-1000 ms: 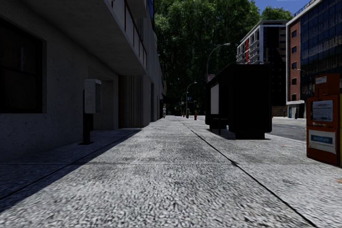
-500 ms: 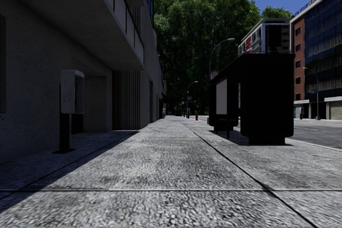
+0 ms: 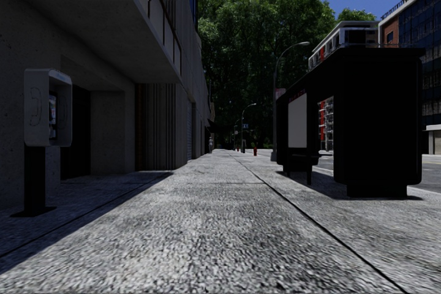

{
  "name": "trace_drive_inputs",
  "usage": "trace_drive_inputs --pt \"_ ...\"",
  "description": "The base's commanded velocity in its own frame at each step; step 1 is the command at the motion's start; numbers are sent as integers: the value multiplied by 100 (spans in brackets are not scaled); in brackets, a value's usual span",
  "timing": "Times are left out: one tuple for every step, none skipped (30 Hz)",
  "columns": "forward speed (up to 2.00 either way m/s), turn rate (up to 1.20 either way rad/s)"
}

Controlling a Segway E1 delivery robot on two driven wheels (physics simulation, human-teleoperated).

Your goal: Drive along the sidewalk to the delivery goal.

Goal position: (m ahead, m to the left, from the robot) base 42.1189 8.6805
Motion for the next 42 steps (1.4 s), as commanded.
trace_drive_inputs --pt "200 0" --pt "200 0" --pt "200 0" --pt "200 0" --pt "200 0" --pt "200 0" --pt "200 0" --pt "200 0" --pt "200 0" --pt "200 0" --pt "200 0" --pt "200 0" --pt "200 0" --pt "200 0" --pt "200 0" --pt "200 0" --pt "200 0" --pt "200 0" --pt "200 0" --pt "200 0" --pt "200 0" --pt "200 0" --pt "200 0" --pt "200 0" --pt "200 0" --pt "200 0" --pt "200 0" --pt "200 0" --pt "200 0" --pt "200 0" --pt "200 0" --pt "200 0" --pt "200 0" --pt "200 0" --pt "200 0" --pt "200 0" --pt "200 0" --pt "200 0" --pt "200 0" --pt "200 0" --pt "200 0" --pt "200 0"
